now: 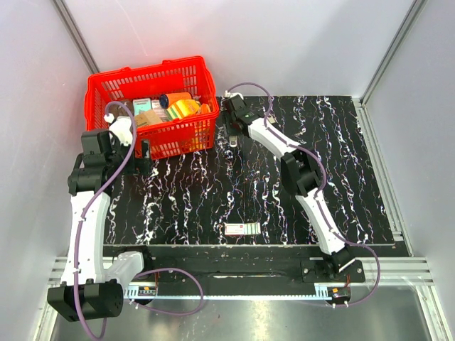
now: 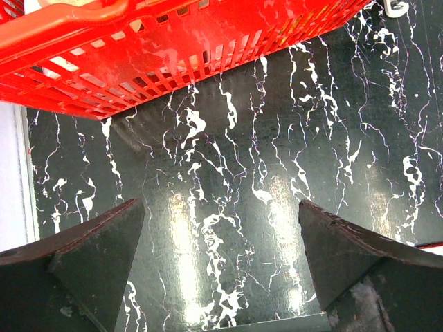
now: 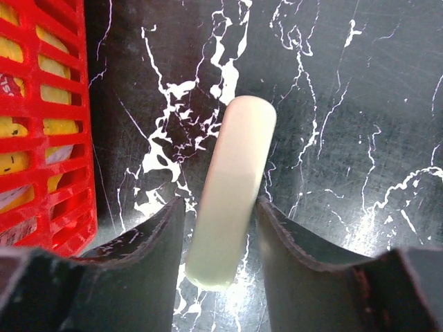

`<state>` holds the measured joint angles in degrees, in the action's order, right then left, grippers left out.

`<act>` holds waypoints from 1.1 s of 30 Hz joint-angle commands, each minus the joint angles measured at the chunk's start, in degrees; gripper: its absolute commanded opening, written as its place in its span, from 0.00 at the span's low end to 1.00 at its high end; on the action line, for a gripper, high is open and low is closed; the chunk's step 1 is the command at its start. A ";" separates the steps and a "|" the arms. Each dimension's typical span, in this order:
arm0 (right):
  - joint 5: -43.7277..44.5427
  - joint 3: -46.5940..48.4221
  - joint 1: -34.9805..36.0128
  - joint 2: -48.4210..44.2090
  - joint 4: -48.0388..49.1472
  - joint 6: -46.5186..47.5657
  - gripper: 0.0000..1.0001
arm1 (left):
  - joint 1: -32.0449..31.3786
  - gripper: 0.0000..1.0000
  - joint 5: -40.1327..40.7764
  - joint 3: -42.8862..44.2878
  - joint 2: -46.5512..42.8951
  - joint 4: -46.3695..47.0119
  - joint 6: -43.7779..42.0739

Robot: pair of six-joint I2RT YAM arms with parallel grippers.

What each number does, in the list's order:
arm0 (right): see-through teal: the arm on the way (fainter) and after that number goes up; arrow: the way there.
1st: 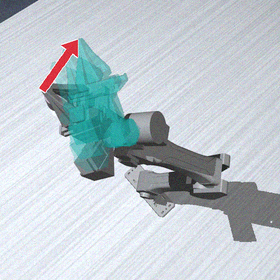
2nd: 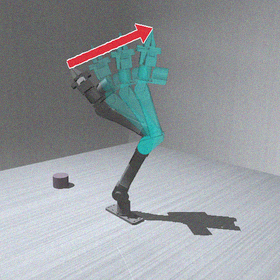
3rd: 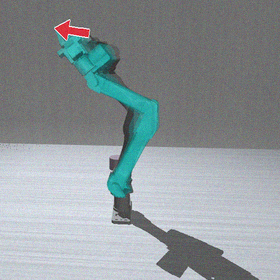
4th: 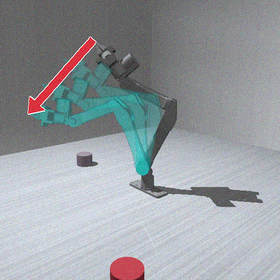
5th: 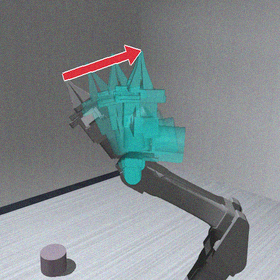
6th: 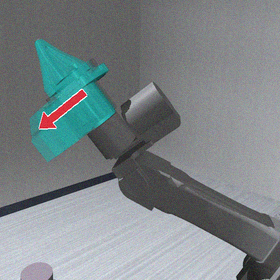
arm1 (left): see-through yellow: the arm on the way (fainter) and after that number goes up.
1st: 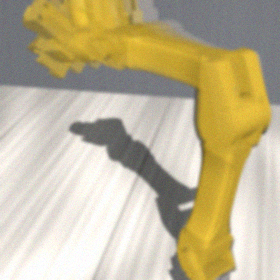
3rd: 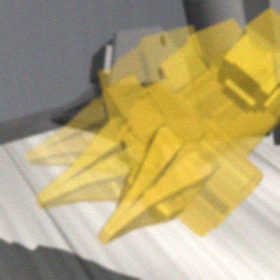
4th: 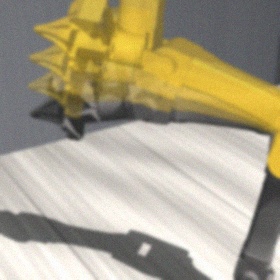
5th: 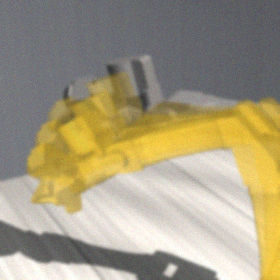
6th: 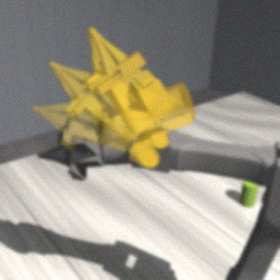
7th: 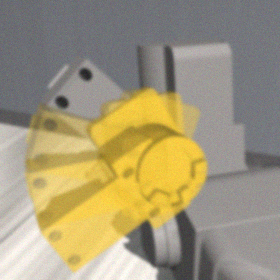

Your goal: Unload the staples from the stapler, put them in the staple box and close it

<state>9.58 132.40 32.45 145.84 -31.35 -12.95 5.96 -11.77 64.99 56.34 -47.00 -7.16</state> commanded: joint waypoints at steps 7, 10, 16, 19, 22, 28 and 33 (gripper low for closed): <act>3.42 4.09 0.78 1.02 -4.24 0.03 0.42 | 0.46 0.99 0.17 -0.83 -2.02 1.48 -0.22; 4.13 4.62 0.78 1.46 -5.56 -0.58 0.34 | 0.37 0.99 0.17 -0.66 -2.72 0.95 -0.40; 4.30 -0.19 1.92 -3.44 -5.83 -1.90 0.12 | 0.37 0.99 0.43 -0.83 -4.30 0.16 -1.19; 4.56 -9.41 3.41 -10.02 -3.11 -2.95 0.07 | 0.37 0.99 -0.01 -0.92 -4.83 -0.19 -1.37; 3.35 -21.26 4.73 -18.19 0.84 -6.20 0.02 | 0.37 0.99 -0.01 -1.97 -5.88 0.16 -1.01; -0.61 -44.31 9.29 -33.67 8.58 -16.39 0.00 | 0.37 0.99 -2.11 -4.69 -7.99 0.07 -2.16; -1.40 -52.23 14.39 -39.92 13.85 -24.21 0.00 | 0.29 0.99 -5.54 -7.68 -8.26 0.60 -4.26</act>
<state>10.39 84.18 43.29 112.31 -26.09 -27.99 6.02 -13.26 59.24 48.77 -47.97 -9.17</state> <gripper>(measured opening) 0.385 0.988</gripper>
